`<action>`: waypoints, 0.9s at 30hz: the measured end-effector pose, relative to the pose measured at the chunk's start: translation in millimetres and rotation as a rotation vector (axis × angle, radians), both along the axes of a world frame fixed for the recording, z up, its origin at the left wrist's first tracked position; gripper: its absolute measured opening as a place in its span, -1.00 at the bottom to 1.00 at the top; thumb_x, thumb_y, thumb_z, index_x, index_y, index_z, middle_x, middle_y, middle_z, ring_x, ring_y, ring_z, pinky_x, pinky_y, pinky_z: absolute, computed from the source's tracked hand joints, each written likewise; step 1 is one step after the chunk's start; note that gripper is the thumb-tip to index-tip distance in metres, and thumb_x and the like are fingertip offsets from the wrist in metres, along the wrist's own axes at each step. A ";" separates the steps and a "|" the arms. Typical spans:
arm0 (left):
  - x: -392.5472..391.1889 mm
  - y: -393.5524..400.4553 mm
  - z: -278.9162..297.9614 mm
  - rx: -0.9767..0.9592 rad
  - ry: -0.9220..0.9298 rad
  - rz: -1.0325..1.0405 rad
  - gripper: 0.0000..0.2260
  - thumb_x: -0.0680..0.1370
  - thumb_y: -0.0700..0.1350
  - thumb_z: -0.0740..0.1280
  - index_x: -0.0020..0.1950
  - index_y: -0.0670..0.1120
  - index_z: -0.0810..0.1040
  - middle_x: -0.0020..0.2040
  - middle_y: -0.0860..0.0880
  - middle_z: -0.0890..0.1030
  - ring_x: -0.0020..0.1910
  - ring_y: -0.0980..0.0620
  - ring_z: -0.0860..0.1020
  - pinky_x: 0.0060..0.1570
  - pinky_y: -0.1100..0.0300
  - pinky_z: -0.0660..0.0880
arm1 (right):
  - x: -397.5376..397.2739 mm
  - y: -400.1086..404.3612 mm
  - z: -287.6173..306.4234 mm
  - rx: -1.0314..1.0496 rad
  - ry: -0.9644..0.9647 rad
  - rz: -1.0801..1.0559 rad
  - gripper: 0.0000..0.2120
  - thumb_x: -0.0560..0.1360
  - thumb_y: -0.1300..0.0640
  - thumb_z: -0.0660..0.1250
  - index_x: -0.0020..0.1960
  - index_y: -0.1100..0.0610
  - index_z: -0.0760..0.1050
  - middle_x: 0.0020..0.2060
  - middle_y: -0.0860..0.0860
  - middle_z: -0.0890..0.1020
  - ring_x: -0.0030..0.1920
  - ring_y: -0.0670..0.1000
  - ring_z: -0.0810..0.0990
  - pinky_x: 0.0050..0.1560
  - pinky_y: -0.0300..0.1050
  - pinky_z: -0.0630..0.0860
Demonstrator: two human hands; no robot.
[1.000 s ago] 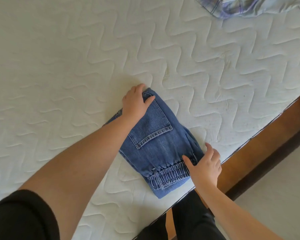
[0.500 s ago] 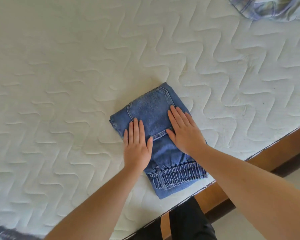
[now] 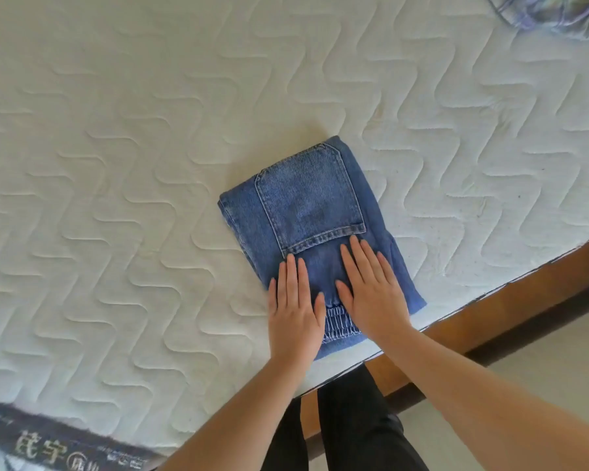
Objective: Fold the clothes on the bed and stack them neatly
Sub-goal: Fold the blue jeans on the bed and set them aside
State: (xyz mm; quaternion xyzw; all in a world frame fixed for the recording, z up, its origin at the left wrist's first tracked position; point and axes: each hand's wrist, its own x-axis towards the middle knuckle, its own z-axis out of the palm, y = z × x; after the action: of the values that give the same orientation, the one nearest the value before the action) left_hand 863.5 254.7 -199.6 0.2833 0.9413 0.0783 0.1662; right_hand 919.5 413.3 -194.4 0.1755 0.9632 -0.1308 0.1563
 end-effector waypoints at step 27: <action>-5.3 0.9 -4.9 -0.343 -0.258 -0.169 -0.41 0.68 0.17 -0.13 0.52 -0.05 -0.40 0.57 -0.06 -0.37 0.56 -0.04 -0.33 0.47 0.00 -0.39 | -5.2 2.9 -13.4 -0.037 -0.235 0.061 -0.40 0.63 -0.17 -0.27 0.51 0.08 -0.45 0.51 0.03 -0.39 0.55 0.03 -0.33 0.54 0.00 -0.20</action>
State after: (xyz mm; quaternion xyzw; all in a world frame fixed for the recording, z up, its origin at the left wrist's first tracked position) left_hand 858.2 255.6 -204.5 0.3163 0.8847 -0.0613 0.3369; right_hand 914.4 416.2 -207.8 0.1573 0.9406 -0.1223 0.2751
